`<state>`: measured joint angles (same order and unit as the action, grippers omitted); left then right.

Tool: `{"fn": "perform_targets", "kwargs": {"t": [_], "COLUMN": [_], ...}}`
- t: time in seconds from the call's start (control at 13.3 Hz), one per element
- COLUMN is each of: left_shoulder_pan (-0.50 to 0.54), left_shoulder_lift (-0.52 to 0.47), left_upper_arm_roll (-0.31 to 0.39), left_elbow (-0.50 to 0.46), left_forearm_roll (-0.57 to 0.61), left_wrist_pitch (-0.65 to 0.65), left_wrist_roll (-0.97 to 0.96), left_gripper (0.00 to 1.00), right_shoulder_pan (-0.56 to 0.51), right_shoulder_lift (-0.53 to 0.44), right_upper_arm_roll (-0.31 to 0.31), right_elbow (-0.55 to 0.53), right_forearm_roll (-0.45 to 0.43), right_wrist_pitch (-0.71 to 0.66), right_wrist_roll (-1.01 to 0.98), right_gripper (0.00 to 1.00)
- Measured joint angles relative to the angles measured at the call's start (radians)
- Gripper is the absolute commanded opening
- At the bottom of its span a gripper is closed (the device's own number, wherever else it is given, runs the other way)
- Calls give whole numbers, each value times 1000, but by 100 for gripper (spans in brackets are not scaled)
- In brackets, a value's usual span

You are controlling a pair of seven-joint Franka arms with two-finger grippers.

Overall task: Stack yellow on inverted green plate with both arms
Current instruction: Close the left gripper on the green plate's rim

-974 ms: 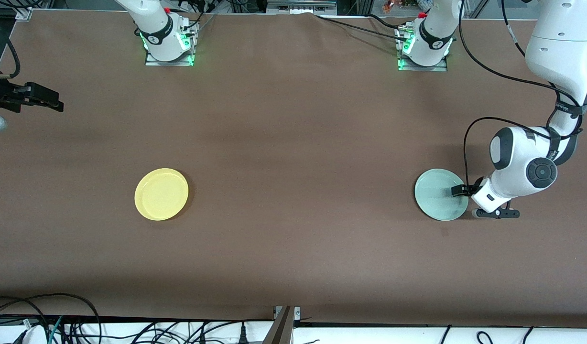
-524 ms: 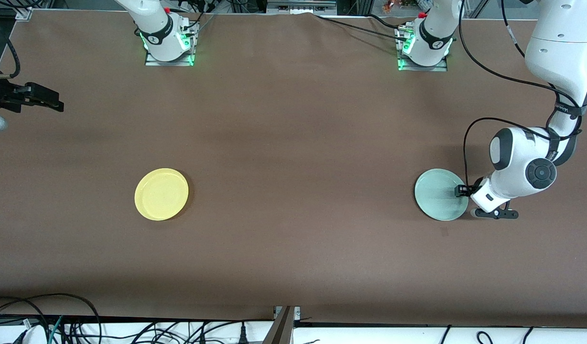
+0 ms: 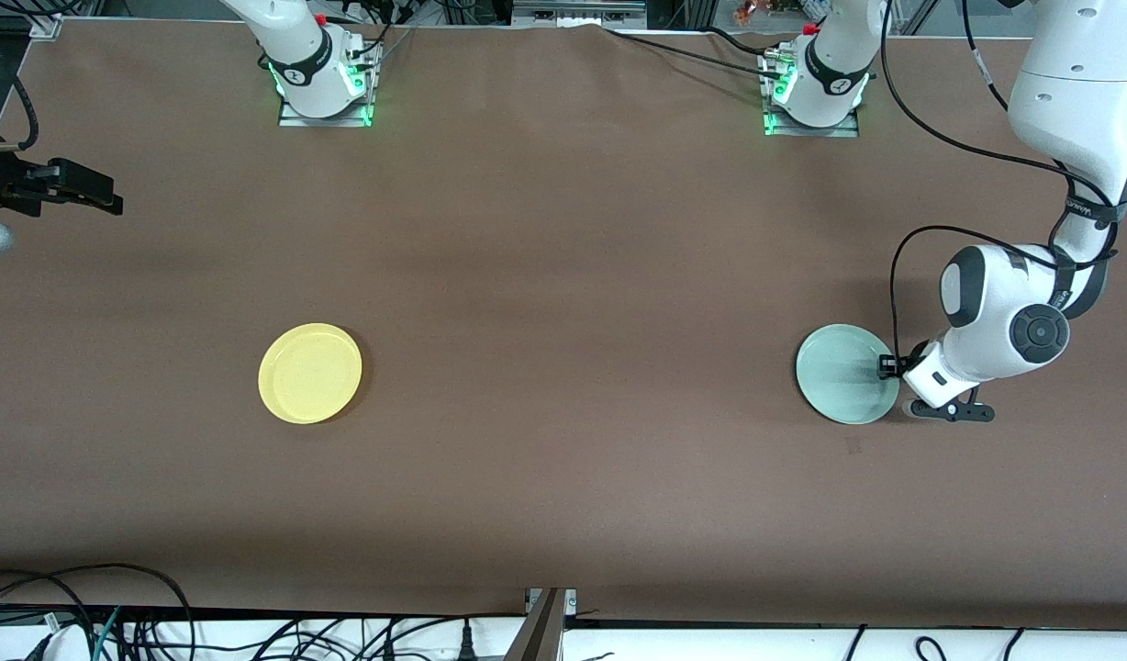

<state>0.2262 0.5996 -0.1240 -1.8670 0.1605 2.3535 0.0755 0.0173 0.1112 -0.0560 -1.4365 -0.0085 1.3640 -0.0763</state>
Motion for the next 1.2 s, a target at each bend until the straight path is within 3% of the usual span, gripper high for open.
{"fn": "perform_targets", "kwargs": {"t": [0.82, 0.97, 1.2], "left_shoulder_pan": [3, 3, 3], "left_shoulder_lift": [0, 0, 0], "left_upper_arm_roll": [0, 0, 0], "left_elbow": [2, 3, 3], "left_forearm_roll": [0, 0, 0], "left_wrist_pitch": [0, 0, 0], "left_wrist_roll": [18, 19, 36], "left_gripper": [37, 26, 25], "right_shoulder_pan": [0, 0, -1], "right_shoulder_lift": [2, 2, 2], "right_upper_arm_roll": [0, -1, -2], "right_elbow": [0, 0, 0], "right_forearm_roll": [4, 4, 4], "right_wrist_pitch": [10, 12, 12], "right_wrist_roll": [0, 0, 0], "right_gripper": [100, 100, 100]}}
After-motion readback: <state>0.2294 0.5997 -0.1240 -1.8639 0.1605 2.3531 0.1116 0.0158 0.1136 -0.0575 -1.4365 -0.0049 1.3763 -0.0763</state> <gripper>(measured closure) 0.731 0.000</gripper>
